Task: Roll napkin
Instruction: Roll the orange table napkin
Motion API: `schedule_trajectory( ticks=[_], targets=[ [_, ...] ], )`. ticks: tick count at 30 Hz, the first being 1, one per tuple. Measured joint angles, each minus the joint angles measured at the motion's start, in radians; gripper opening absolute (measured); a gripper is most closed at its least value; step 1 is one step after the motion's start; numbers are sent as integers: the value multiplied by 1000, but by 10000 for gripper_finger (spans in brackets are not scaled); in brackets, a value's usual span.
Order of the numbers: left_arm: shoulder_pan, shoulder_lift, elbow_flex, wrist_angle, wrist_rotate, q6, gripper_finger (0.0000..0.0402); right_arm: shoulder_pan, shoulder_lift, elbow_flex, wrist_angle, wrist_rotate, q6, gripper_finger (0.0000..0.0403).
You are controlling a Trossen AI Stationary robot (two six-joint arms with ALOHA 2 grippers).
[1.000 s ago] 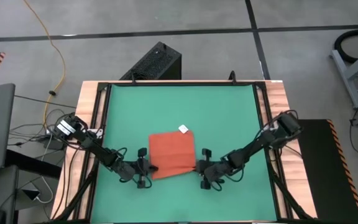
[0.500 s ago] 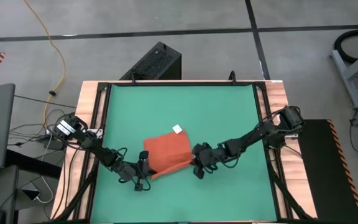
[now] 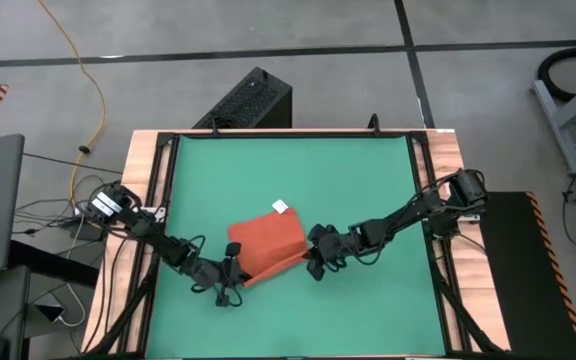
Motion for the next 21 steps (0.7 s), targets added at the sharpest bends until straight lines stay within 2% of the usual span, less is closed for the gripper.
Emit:
schedule_trajectory(
  ticks=[7, 16, 21],
  targets=[
    [66, -1, 1, -2, 58, 57, 0, -6, 41, 3, 6, 6, -9, 16],
    [149, -10, 3, -52, 196, 71, 0, -11, 163, 120, 12, 6, -73, 17],
    [142, -63, 2, -142, 193, 53, 0, -11, 162, 133, -56, 14, -28, 17]
  ],
)
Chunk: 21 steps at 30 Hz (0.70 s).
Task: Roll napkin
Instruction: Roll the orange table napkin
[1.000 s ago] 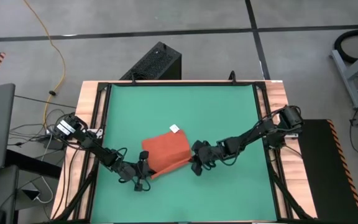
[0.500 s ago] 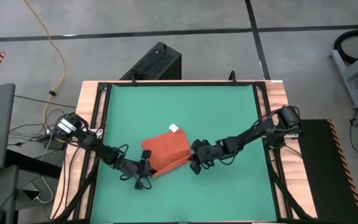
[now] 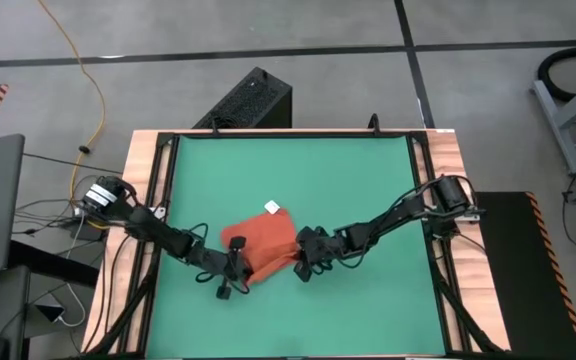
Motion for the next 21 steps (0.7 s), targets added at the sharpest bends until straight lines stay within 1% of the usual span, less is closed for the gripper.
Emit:
schedule_trajectory(
  ticks=[2, 5, 10, 12, 17, 21],
  targets=[
    [0, -35, -1, -45, 2, -1, 0, 0, -2, 1, -27, 7, 34, 17],
    [0, -114, -3, -155, 7, -2, 0, 0, -2, 1, -52, 18, 52, 17],
    [0, -300, -5, -355, -3, -12, 0, 0, -2, 0, -60, 20, 66, 16],
    [-5, -376, -7, -440, -26, -30, 0, 0, -2, 0, -63, 20, 77, 16],
    [-24, -542, -5, -570, -79, -66, 0, 0, -1, -1, -63, 34, 97, 16],
    [-68, -633, -5, -597, -156, -104, 0, 1, -1, -2, -62, 35, 101, 15]
  ],
)
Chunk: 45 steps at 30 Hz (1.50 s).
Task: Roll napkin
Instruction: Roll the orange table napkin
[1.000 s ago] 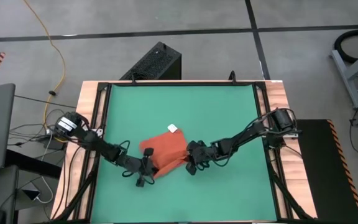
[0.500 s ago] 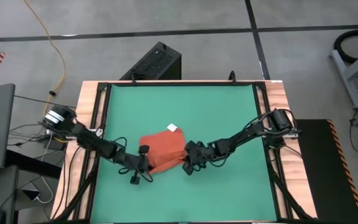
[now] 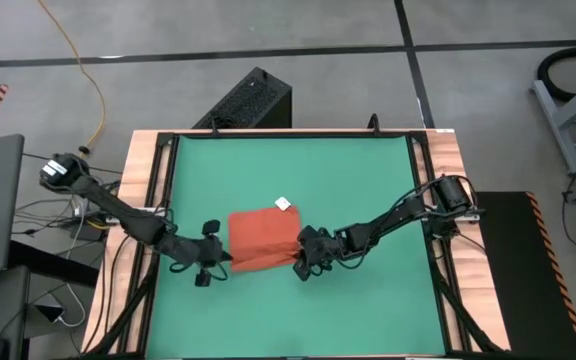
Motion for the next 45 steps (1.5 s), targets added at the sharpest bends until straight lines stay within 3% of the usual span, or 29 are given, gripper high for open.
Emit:
schedule_trajectory(
  ticks=[6, 10, 15, 20, 23, 27, 34, 45],
  targets=[
    [-162, -4, 2, 174, -165, 45, 0, 0, 1, -1, 2, 1, 5, 15],
    [-236, 126, 23, 262, -265, 92, 0, 0, 1, -1, 3, 4, 3, 15],
    [-220, 342, 129, 215, -349, 99, 0, 0, 1, -2, 5, 5, -1, 16],
    [-190, 469, 208, 195, -332, 106, 0, 0, 2, -2, 5, 6, -5, 16],
    [-186, 500, 214, 128, -380, 48, 0, 0, 2, -2, 6, 6, -20, 17],
    [-172, 503, 205, 22, -421, -73, 0, 2, 2, -2, 6, 7, -24, 17],
    [-170, 503, 164, 31, -402, -127, 0, 9, 2, -2, 7, 26, -31, 21],
    [-170, 503, 126, 48, -389, -171, 0, 52, 0, -6, 55, 142, -123, 80]
  ],
)
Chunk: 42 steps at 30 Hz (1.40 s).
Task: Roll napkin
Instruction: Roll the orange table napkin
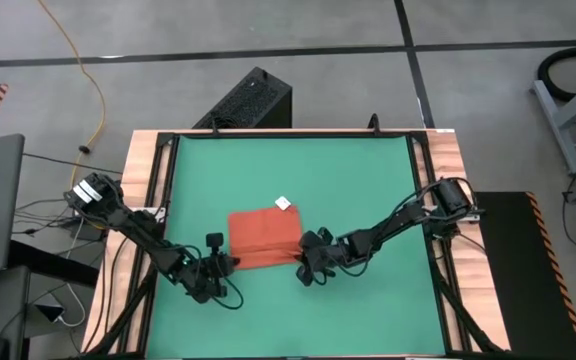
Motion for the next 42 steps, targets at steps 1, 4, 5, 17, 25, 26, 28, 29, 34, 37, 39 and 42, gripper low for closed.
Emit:
schedule_trajectory(
  ticks=[1, 4, 5, 17, 25, 26, 28, 29, 34, 37, 39, 42],
  targets=[
    [0, 0, -3, 2, 2, 0, 0, 0, 0, 0, 4, 0, -8, 86],
    [0, 0, -17, 16, 11, 0, 0, 4, 0, 0, 16, 0, -15, 105],
    [0, 0, -20, 20, 15, -2, 0, 8, 0, 0, 18, 0, -17, 112],
    [0, -1, -38, 26, 27, -4, 0, 36, -160, 1, -234, 135, -32, 153],
    [0, -1, -38, 25, 24, 0, 0, 125, -183, 3, -68, 287, -279, 124],
    [0, 0, -38, 25, 23, 0, 0, 130, -166, 3, -9, 282, -339, 118],
    [0, 0, -38, 26, 22, 0, 0, 136, -122, 3, 83, 270, -435, 104],
    [0, 0, -38, 25, 26, 0, 0, 133, -102, 3, 119, 261, -462, 97],
    [1, 0, -38, 24, 38, -1, 0, 91, -29, 3, 125, 257, -475, 69],
    [1, 0, -38, 24, 42, -1, 0, 54, 9, 3, 120, 228, -461, 59],
    [1, 0, -38, 23, 44, -1, 0, 33, 33, 3, 111, 191, -428, 55],
    [1, 0, -38, 23, 45, 1, 0, 16, 67, 6, 106, 159, -371, 50]
  ],
)
